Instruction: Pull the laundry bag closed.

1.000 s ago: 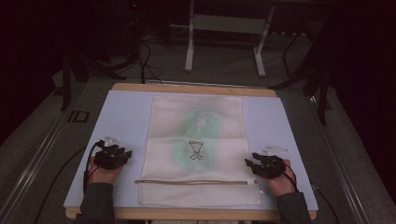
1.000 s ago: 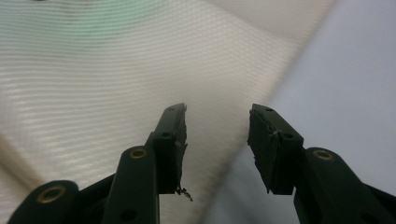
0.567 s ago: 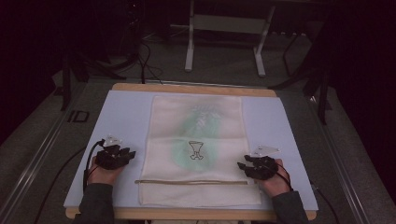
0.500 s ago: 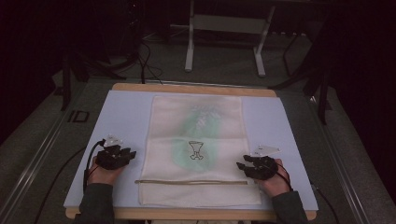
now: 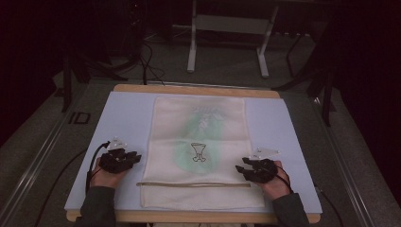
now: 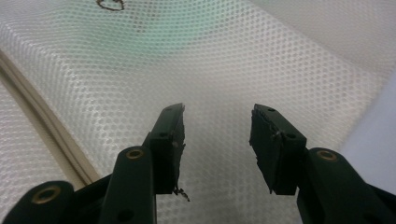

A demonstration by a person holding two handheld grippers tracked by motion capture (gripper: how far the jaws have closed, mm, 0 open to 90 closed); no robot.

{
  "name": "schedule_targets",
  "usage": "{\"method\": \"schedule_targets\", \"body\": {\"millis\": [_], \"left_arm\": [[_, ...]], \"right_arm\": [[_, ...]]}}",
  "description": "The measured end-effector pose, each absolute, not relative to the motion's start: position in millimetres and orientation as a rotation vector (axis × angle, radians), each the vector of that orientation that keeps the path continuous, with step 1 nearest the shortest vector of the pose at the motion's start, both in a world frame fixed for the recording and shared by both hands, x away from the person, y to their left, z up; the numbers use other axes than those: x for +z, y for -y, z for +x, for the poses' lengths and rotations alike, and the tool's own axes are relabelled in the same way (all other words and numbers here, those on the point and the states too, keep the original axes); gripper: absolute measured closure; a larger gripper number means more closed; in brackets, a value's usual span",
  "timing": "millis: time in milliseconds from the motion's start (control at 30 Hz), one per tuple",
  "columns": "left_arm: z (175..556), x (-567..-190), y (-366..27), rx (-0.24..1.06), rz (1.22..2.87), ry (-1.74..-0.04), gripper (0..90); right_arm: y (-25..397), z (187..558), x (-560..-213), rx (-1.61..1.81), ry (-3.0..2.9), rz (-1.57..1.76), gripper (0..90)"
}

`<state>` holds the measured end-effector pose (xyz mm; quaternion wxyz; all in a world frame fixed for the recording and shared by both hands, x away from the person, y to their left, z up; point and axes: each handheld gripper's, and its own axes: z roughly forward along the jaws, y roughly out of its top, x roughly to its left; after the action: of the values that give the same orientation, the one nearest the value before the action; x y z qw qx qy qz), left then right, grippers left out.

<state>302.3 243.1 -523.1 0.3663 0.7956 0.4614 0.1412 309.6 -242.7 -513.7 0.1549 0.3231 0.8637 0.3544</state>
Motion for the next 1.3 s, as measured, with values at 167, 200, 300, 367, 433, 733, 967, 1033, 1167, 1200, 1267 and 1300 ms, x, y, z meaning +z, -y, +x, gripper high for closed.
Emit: {"method": "schedule_targets", "body": {"millis": [167,200,300,367,433,733,967,1033,1167,1200,1267,1300], "left_arm": [[299.5,-521.2,-237.8,0.381,2.068,-1.123,84.0],[299.5,-521.2,-237.8,0.381,2.068,-1.123,84.0],[300.2,-522.2,-234.4,0.357,2.102,-1.102,89.5],[300.1,-521.7,-233.1,0.354,2.108,-1.09,89.6],[300.0,-521.5,-231.4,0.342,2.109,-1.077,89.6],[299.4,-523.9,-217.0,0.31,2.161,-1.009,89.6],[299.8,-525.0,-213.6,0.306,2.196,-0.995,89.6],[300.4,-526.4,-212.9,0.302,2.206,-0.99,89.6],[301.1,-527.9,-211.8,0.292,2.212,-0.992,89.6],[301.4,-528.3,-212.2,0.286,2.211,-0.994,89.6],[301.6,-528.8,-212.8,0.28,2.206,-0.994,89.6],[301.6,-528.8,-212.8,0.28,2.206,-0.994,89.6]], "right_arm": [[236.7,307.2,-511.5,1.029,-2.479,0.897,55.5],[235.6,307.0,-511.1,1.032,-2.483,0.892,55.5],[229.8,305.5,-510.3,1.043,-2.502,0.881,55.2],[227.2,304.8,-510.1,1.044,-2.507,0.873,55.2],[224.8,304.1,-509.9,1.046,-2.513,0.865,55.1],[217.1,301.9,-510.0,1.047,-2.535,0.845,54.8],[210.0,299.6,-509.3,1.047,-2.552,0.814,54.3],[208.4,299.2,-509.6,1.043,-2.558,0.803,54.3],[203.9,297.4,-508.9,1.048,-2.571,0.787,54.3],[201.2,296.0,-508.2,1.046,-2.577,0.778,54.2],[198.1,294.8,-507.8,1.043,-2.585,0.762,54.1],[198.1,294.8,-507.8,1.043,-2.585,0.762,54.1]]}}
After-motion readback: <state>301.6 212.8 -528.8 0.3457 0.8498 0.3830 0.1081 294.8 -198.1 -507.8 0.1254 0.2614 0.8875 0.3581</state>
